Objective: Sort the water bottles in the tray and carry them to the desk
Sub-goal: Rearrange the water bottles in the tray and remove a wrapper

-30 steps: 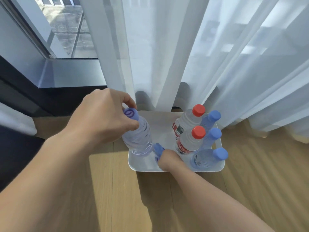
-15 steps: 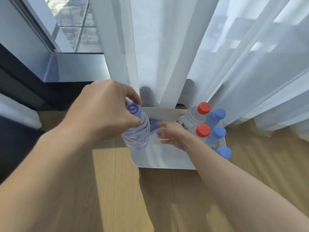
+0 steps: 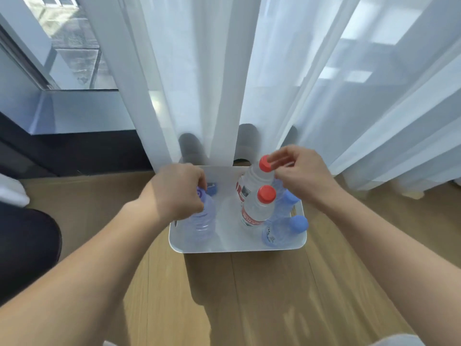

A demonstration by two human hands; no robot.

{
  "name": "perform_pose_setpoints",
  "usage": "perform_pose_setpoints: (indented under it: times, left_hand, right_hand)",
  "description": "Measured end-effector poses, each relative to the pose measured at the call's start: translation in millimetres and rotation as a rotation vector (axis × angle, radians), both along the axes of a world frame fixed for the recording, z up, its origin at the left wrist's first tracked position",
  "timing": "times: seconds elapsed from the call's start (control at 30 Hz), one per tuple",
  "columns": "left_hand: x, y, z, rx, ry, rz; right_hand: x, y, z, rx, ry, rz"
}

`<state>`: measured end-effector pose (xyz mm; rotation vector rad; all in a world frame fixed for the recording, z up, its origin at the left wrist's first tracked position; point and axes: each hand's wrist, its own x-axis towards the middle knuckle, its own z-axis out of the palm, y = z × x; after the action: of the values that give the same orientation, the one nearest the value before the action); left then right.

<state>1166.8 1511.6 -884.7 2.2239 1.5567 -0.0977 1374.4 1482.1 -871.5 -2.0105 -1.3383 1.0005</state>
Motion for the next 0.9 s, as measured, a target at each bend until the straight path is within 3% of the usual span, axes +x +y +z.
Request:
perform_pose_setpoints:
  times: [0.07,0.13,0.33,0.43,0.57,0.73,0.8,0.9]
  left_hand:
    - [0,-2,-14,0.025,0.038,-0.027]
    - [-1,-2,-21,0.034,0.045,-0.004]
    - [-1,-8,-24,-0.043,0.156,-0.049]
    - [-5,-12,-20,-0.07,0.157,-0.032]
    - [-14,-11,5,0.016,-0.025,0.178]
    - [-16,-7,44,0.218,-0.435,0.374]
    - [-9,-4,57,0.12,-0.611,0.383]
    - [9,-11,79,-0.253,-0.875,0.3]
  right_hand:
    - [8,-13,-7,-0.215,-0.144,0.128]
    - [9,-23,-17,-0.425,-0.119,0.212]
    - [-7,-31,-67,-0.291,-0.256,0.1]
    - [-18,-30,-71,-0.212,-0.219,0.011]
    - [-16,-33,-59,-0.092,-0.043,-0.019]
    - [-5,-41,3,0.052,0.272,0.001]
    - [-2,-42,35,0.16,0.49,-0.021]
    - [-8,-41,70,0.318,0.82,-0.063]
